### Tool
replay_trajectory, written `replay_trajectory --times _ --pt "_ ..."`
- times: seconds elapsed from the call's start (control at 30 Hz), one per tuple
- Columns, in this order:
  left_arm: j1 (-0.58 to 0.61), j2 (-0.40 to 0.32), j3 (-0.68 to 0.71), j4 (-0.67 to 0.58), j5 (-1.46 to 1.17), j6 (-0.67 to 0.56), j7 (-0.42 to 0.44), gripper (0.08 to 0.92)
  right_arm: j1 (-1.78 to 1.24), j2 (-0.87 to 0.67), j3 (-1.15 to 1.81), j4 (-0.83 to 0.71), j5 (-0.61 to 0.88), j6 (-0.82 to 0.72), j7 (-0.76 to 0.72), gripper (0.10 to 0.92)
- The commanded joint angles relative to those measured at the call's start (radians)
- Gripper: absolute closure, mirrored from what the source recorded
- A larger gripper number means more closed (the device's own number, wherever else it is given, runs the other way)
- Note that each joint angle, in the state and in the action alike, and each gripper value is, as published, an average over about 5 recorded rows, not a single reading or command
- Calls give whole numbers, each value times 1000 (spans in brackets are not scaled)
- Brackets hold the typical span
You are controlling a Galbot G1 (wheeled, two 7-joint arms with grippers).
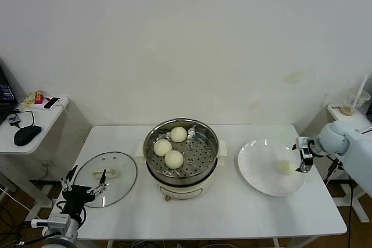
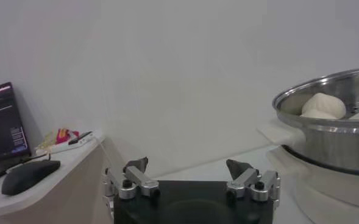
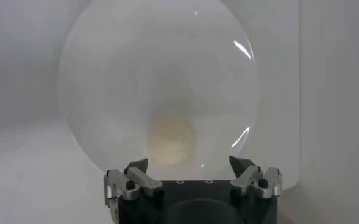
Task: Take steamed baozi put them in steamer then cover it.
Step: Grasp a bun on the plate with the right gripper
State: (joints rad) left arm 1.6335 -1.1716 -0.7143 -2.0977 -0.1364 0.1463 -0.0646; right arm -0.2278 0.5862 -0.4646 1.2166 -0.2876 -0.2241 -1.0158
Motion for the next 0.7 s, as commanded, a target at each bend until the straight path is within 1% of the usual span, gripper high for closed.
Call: replay_trajectory --times 0.03,0.37,0.57,0.7 --pt "3 -1 -5 -1 0 0 1 177 -36 115 29 -118 -55 5 1 203" --pt "4 -11 -3 -3 2 0 1 177 -28 131 21 -163 -100 9 -21 211" --pt "6 -11 -5 -6 2 0 0 177 -27 148 26 -188 -105 11 -28 256" --pt "7 -12 -7 -9 2 -1 0 177 -27 149 29 -189 -102 11 -34 319"
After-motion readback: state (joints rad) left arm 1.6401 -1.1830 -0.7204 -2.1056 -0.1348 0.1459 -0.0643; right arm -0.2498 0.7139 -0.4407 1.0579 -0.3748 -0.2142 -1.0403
